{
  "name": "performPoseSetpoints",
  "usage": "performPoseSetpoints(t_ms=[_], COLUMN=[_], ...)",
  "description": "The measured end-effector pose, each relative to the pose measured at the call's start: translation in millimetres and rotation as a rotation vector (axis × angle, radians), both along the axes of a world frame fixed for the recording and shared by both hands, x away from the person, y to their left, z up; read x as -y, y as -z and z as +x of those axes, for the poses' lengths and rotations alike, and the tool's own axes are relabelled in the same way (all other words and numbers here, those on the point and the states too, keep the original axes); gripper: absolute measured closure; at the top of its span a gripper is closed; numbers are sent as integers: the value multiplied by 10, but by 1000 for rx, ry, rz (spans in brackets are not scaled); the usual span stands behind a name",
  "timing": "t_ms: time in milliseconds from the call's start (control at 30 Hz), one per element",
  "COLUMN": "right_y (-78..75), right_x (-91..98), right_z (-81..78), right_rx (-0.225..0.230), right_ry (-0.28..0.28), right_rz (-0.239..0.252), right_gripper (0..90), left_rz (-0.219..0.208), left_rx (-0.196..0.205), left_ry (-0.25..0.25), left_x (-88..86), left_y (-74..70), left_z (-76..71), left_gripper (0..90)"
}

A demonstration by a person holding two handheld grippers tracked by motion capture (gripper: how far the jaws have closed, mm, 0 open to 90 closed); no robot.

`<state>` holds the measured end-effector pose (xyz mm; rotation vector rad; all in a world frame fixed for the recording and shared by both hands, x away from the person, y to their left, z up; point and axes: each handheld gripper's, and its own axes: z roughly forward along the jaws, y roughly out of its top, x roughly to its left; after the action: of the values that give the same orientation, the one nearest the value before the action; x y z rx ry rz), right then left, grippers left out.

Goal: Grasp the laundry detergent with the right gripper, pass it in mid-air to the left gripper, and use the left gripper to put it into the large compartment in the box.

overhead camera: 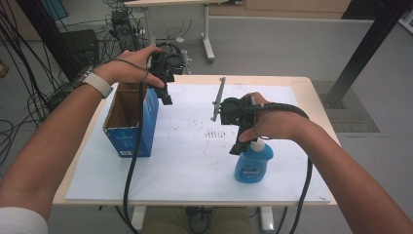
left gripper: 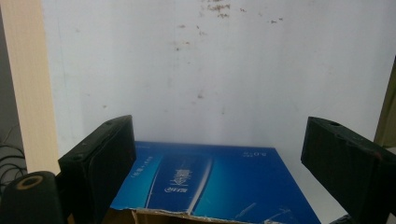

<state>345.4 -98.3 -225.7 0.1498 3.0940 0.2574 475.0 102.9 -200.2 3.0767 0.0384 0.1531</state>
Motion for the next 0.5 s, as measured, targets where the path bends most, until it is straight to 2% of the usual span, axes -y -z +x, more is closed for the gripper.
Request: performPoseSetpoints(t_ms=[500], right_y=[-40], right_x=[32], right_z=[-12], right_rx=[8], right_ry=[-3], right_rz=[9], right_gripper=[65], left_rz=[1], left_rx=[5], left_ry=[-5], left_x=[11], left_y=[-3], left_z=[-6], left_gripper=[103])
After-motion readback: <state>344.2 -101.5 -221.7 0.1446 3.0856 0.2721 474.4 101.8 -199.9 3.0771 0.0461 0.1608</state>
